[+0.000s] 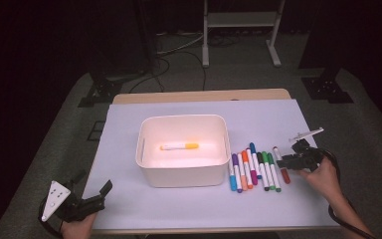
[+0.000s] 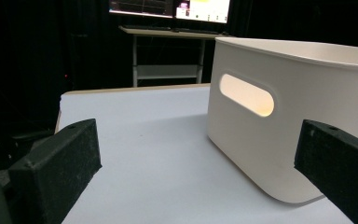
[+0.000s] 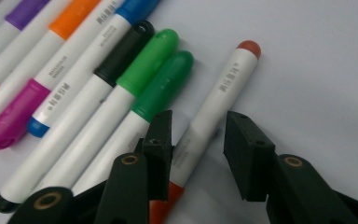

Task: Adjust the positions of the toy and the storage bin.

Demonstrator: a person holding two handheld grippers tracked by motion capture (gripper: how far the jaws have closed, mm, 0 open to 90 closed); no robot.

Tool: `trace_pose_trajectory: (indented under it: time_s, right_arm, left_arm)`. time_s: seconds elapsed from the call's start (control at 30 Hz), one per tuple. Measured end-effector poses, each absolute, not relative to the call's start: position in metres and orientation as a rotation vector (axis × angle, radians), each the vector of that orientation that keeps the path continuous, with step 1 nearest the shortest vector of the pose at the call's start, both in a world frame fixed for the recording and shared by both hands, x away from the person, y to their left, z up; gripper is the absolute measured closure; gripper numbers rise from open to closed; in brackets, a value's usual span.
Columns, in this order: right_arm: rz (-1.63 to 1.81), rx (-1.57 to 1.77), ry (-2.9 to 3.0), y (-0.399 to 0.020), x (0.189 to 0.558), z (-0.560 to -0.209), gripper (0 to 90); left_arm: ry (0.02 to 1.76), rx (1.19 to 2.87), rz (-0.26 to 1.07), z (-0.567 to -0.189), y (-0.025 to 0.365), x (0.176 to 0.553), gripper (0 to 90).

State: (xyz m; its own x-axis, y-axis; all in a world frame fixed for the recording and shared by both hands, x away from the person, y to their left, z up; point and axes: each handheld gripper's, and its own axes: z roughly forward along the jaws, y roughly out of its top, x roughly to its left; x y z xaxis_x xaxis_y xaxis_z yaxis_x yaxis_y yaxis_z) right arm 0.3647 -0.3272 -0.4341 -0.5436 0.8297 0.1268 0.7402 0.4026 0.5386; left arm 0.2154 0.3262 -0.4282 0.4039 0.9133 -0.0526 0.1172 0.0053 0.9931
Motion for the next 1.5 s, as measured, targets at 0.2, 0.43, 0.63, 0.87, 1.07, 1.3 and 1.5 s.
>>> trace_pose_trajectory:
  time_s: [0.2, 0.43, 0.63, 0.87, 1.07, 1.3, 1.5]
  right_arm:
    - [0.763, 1.435, 2.448, -0.334, 0.359, -0.435, 69.3]
    - [0.742, 1.439, 2.418, -0.336, 0.357, -0.436, 75.2]
    - [0.723, 1.43, 2.419, -0.334, 0.355, -0.434, 75.7]
    - [0.778, 1.405, 2.425, -0.335, 0.346, -0.417, 75.7]
    - [0.864, 1.375, 2.431, -0.333, 0.336, -0.396, 75.7]
    - [0.971, 1.311, 2.432, -0.328, 0.324, -0.364, 75.7]
    - [1.044, 1.234, 2.44, -0.318, 0.316, -0.335, 75.6]
  left_arm:
    - [0.983, 1.442, 0.816, -0.428, 0.325, 0.216, 0.0]
    - [0.984, 1.438, 0.819, -0.428, 0.326, 0.215, 0.0]
    - [0.983, 1.44, 0.819, -0.428, 0.326, 0.215, 0.0]
    - [0.982, 1.443, 0.818, -0.428, 0.325, 0.216, 0.0]
    - [0.982, 1.443, 0.818, -0.428, 0.325, 0.216, 0.0]
    - [0.981, 1.442, 0.819, -0.428, 0.324, 0.216, 0.0]
    - [0.979, 1.447, 0.815, -0.428, 0.324, 0.216, 0.0]
